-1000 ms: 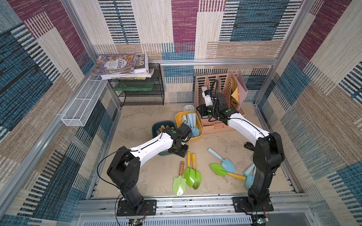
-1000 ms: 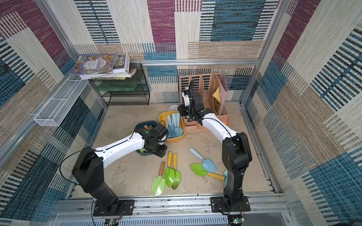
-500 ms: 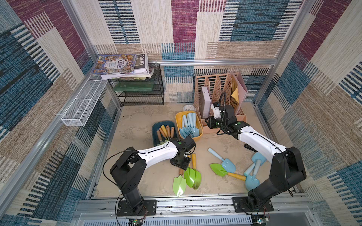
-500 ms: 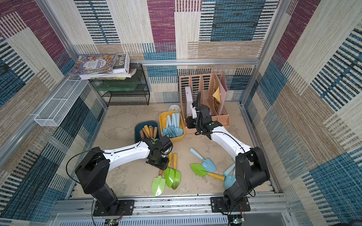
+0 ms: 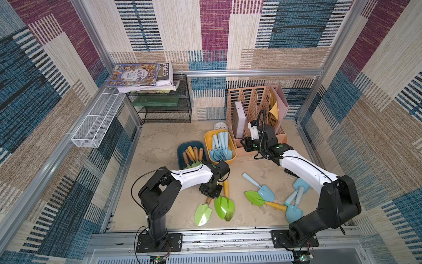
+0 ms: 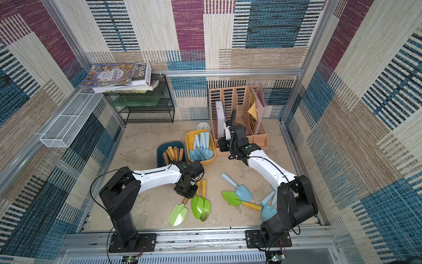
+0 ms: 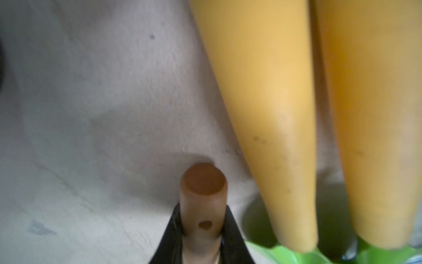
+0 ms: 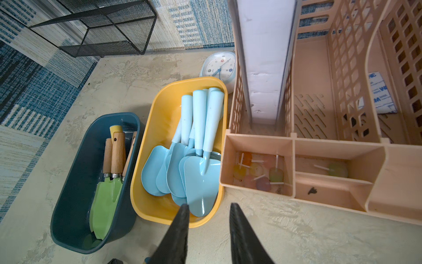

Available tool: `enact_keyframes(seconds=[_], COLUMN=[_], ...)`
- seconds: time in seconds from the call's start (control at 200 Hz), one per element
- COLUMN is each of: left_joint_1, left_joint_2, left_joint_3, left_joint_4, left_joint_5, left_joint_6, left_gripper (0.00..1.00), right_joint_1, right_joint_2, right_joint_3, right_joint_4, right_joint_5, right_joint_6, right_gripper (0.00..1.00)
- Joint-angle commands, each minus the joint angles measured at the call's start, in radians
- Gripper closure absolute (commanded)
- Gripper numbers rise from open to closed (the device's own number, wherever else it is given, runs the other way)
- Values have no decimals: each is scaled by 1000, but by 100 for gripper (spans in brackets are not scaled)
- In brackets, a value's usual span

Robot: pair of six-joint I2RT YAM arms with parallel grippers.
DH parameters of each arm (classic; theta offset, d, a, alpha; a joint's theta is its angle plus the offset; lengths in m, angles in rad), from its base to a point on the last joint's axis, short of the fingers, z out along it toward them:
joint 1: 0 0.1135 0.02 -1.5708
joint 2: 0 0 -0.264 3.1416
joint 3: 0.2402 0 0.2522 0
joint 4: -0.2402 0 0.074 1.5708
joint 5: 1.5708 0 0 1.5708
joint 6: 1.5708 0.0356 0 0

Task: Sort the small shovels by color and place them into the storage box
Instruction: Pick up the shovel from the center of the board, then place the shovel in the storage box.

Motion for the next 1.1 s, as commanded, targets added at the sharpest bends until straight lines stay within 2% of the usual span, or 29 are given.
enact_keyframes(seconds=[0.0,0.16,0.295,0.386,0.491,0.581,0.651,0.736,0.911,1.092], left_joint_1=[10,45,132,233,335,394,440,486,540,562], left_joint_2=[1,-74,-150,-178,-193,-198,-202,-210,-223,-232], left_joint_3=[52,200,327,377,401,405,397,386,381,390], left_joint_4=[-12,-80,-116,-108,-54,4,71,151,233,241], left_joint_5=[-21,-3,47,171,341,459,567,646,715,713], left_joint_6=[19,62,86,83,68,37,-11,-84,-155,-163], left_gripper=[100,100,100,100,100,100,100,100,100,100], right_joint_1=[-2,-17,-38,-52,-44,-1,50,110,186,211], right_joint_2=[-3,-11,-31,-46,-39,-1,39,87,167,233], right_joint_3=[6,16,15,0,-12,19,68,117,194,262], right_joint_4=[23,36,79,140,240,292,267,241,223,213], right_joint_5=[3,-44,-125,-218,-376,-508,-554,-591,-610,-641], right_joint_6=[-7,-7,10,42,93,102,66,22,-8,-25], right_gripper=[67,67,67,63,51,45,42,42,42,44])
